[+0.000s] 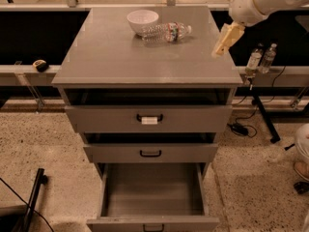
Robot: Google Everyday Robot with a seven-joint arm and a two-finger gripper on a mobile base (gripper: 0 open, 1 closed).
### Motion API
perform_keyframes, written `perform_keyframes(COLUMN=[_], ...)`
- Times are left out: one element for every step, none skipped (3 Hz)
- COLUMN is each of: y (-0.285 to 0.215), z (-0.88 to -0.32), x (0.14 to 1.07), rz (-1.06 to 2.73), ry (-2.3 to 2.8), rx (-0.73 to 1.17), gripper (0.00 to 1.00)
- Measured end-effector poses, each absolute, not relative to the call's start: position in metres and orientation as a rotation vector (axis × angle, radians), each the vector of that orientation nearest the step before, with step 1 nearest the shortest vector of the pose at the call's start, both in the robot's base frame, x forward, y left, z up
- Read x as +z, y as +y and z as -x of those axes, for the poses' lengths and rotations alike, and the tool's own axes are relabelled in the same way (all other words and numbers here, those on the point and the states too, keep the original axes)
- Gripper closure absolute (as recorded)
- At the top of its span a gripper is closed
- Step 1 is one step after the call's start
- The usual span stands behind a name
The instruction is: Pick water bottle from bottom drawer and place on counter
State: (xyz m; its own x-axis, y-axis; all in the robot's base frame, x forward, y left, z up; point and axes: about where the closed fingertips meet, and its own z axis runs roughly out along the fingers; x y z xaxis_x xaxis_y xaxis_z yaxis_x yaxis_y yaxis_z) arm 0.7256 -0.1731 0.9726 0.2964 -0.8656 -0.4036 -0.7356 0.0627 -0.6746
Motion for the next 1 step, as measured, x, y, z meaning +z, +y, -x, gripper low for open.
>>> perform_keyframes(y=[-0.2127], z=[-0.7222], x=[0.9765], rz=[1.625], ry=[1.550], rx=[-0.275], gripper=[0.00])
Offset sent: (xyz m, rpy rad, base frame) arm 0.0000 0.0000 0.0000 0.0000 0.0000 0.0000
